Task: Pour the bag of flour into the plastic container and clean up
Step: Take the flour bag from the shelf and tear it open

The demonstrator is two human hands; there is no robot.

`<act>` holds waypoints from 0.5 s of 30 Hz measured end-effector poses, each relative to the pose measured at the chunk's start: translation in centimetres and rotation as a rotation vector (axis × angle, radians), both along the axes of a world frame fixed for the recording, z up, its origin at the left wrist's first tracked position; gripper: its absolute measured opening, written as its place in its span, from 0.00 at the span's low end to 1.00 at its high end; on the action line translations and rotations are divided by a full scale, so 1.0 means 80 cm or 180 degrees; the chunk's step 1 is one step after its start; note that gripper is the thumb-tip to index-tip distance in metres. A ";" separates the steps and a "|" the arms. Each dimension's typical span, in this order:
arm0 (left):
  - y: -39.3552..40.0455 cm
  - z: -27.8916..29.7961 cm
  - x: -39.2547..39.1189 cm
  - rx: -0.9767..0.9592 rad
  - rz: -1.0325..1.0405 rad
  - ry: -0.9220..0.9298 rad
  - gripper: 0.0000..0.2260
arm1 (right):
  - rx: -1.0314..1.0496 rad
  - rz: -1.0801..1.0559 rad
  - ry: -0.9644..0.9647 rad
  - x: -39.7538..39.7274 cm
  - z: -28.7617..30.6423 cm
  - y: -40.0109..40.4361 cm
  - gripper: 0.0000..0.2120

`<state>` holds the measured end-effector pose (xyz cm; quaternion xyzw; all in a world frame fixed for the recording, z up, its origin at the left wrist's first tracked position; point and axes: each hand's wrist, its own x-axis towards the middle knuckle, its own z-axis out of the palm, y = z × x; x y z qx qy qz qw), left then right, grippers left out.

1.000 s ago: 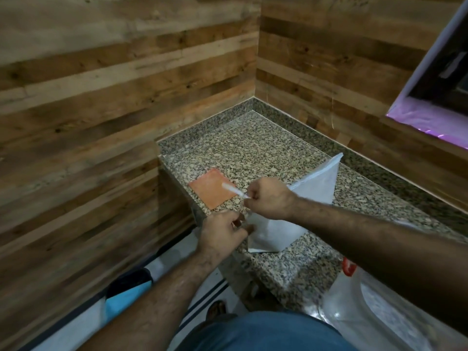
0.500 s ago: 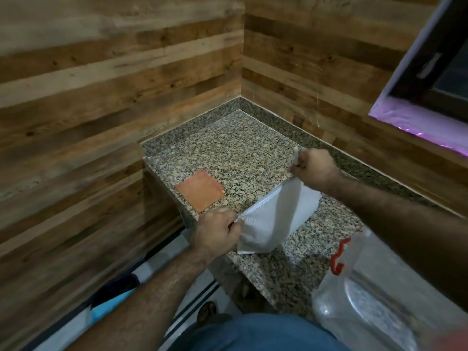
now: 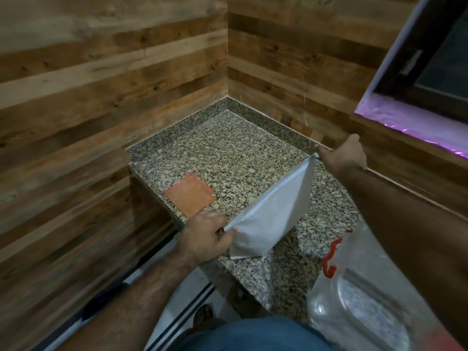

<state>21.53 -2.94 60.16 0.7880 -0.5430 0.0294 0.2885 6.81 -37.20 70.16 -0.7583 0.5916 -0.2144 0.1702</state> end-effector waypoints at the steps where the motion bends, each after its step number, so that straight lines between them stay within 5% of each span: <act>1: -0.001 0.001 0.001 -0.0030 0.0078 0.0087 0.19 | -0.0214 0.0056 0.0267 0.001 -0.001 0.005 0.38; 4: -0.010 0.008 0.005 -0.0185 0.0290 0.0397 0.20 | -0.0912 0.0298 0.1237 0.010 0.000 0.022 0.42; 9: -0.047 0.043 0.005 0.0117 0.0315 0.0684 0.23 | -0.1161 0.0674 0.1823 0.026 0.000 0.040 0.36; 15: -0.094 0.058 0.008 0.0743 0.0406 0.0936 0.23 | 0.0142 0.0601 0.1814 0.043 -0.014 0.049 0.48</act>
